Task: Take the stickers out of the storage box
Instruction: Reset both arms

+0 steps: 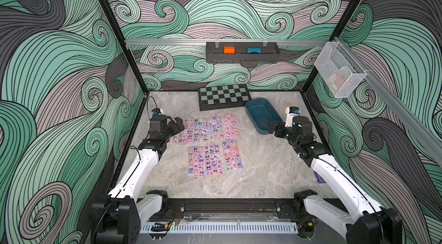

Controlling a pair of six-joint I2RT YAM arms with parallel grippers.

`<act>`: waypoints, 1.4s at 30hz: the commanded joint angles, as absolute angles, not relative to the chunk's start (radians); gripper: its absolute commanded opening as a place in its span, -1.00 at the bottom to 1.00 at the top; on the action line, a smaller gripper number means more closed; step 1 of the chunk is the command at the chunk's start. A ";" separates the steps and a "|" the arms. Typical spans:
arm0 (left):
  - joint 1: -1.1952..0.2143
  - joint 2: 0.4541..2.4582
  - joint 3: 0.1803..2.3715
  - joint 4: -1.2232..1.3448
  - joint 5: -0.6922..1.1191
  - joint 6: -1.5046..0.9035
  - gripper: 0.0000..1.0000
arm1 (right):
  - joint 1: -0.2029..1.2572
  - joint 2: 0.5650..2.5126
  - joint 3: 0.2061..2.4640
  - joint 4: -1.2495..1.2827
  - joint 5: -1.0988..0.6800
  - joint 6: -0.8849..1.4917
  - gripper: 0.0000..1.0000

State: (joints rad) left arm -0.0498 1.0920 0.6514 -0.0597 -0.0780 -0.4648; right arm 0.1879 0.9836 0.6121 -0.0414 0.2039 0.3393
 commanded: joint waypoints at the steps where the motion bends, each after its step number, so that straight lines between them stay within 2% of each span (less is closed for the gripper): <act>1: -0.044 1.119 0.583 0.107 -0.170 -0.371 0.97 | 0.145 1.009 0.422 0.351 0.427 0.257 0.98; 4: -0.043 1.152 0.525 0.224 -0.199 -0.335 0.97 | 0.107 1.090 0.308 0.608 0.415 0.190 0.98; 7: -0.037 1.160 0.544 0.204 -0.190 -0.301 0.97 | 0.100 1.174 0.314 0.629 0.439 0.138 0.98; 13: -0.030 1.160 0.367 0.550 -0.166 -0.218 0.97 | 0.080 1.358 0.227 1.018 0.417 0.046 0.98; 16: -0.020 1.191 0.434 0.443 -0.154 -0.231 0.97 | 0.062 1.467 0.219 1.167 0.388 0.046 0.98; 19: -0.020 1.249 0.468 0.419 -0.107 -0.210 0.97 | 0.056 1.435 0.248 1.056 0.290 0.030 0.98; 22: -0.020 1.301 0.419 0.541 -0.139 -0.175 0.97 | 0.052 1.479 0.266 1.082 0.236 0.008 0.98; 25: -0.020 1.282 0.412 0.542 -0.206 -0.166 0.97 | 0.052 1.498 0.270 1.077 0.202 0.000 0.98; 27: -0.018 1.297 0.390 0.611 -0.211 -0.149 0.97 | 0.045 1.584 0.274 1.184 0.175 -0.008 0.98; 30: -0.018 1.337 0.448 0.550 -0.185 -0.131 0.97 | 0.044 1.531 0.335 0.982 0.171 0.000 0.98; 34: -0.018 1.386 0.519 0.471 -0.168 -0.124 0.97 | 0.046 1.548 0.380 0.915 0.134 -0.021 0.98; 36: -0.014 1.384 0.511 0.486 -0.138 -0.113 0.97 | 0.050 1.566 0.367 0.974 0.140 -0.027 0.98; 38: -0.013 1.366 0.450 0.587 -0.102 -0.084 0.97 | 0.053 1.552 0.365 0.956 0.146 -0.026 0.98; 39: -0.012 1.375 0.389 0.718 -0.088 -0.070 0.97 | 0.053 1.556 0.364 0.967 0.147 -0.026 0.98; 42: -0.001 1.502 0.360 0.876 -0.080 -0.071 0.97 | 0.057 1.559 0.367 0.962 0.153 -0.028 0.98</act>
State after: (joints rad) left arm -0.0135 1.4147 0.3733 0.7025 -0.1112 -0.1028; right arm 0.0521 1.5578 0.3641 0.9695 0.1577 -0.0189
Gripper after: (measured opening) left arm 0.986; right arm 0.992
